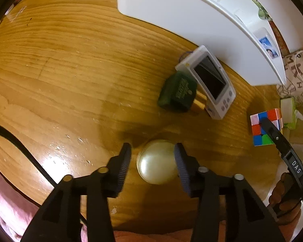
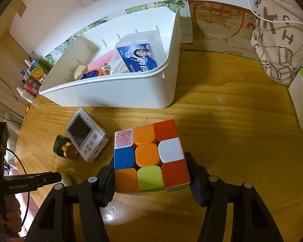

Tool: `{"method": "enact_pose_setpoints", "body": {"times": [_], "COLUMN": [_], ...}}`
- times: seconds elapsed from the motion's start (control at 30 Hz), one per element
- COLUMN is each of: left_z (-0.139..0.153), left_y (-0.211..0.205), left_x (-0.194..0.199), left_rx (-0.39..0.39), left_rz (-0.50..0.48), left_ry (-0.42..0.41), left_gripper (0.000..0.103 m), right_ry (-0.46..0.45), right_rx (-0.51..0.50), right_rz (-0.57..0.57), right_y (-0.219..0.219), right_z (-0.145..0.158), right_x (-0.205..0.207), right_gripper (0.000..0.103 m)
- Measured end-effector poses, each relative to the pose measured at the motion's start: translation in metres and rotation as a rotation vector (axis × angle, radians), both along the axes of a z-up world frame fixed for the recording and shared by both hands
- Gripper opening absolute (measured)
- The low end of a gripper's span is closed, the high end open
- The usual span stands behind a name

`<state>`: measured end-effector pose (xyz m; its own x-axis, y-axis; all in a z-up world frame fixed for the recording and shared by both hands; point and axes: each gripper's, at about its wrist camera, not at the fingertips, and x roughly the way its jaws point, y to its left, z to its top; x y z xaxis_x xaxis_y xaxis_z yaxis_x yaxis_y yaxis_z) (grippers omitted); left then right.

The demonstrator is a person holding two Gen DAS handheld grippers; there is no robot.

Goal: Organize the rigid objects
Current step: 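Lift the cream jar and Rubik's cube and carry them toward the bin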

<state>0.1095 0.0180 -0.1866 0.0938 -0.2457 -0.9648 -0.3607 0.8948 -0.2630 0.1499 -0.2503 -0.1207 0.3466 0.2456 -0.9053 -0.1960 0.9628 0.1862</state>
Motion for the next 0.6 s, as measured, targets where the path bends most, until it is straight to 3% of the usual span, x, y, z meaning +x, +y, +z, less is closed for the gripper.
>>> {"method": "enact_pose_setpoints", "body": {"times": [0.2, 0.43, 0.6], "left_z": [-0.004, -0.016, -0.017], "left_y": [-0.005, -0.022, -0.036], "left_x": [-0.004, 0.000, 0.005], "left_rx": [0.002, 0.016, 0.083], "left_rz": [-0.024, -0.055, -0.108], "left_ry": [0.029, 0.072, 0.105], "left_gripper": [0.066, 0.067, 0.064], "right_ry": [-0.015, -0.019, -0.032], "right_rx": [-0.004, -0.037, -0.065], "right_rz": [-0.003, 0.008, 0.035], "right_y": [-0.003, -0.005, -0.002], "right_z": [0.006, 0.010, 0.013], "right_x": [-0.012, -0.024, -0.032], "right_gripper": [0.061, 0.060, 0.061]}}
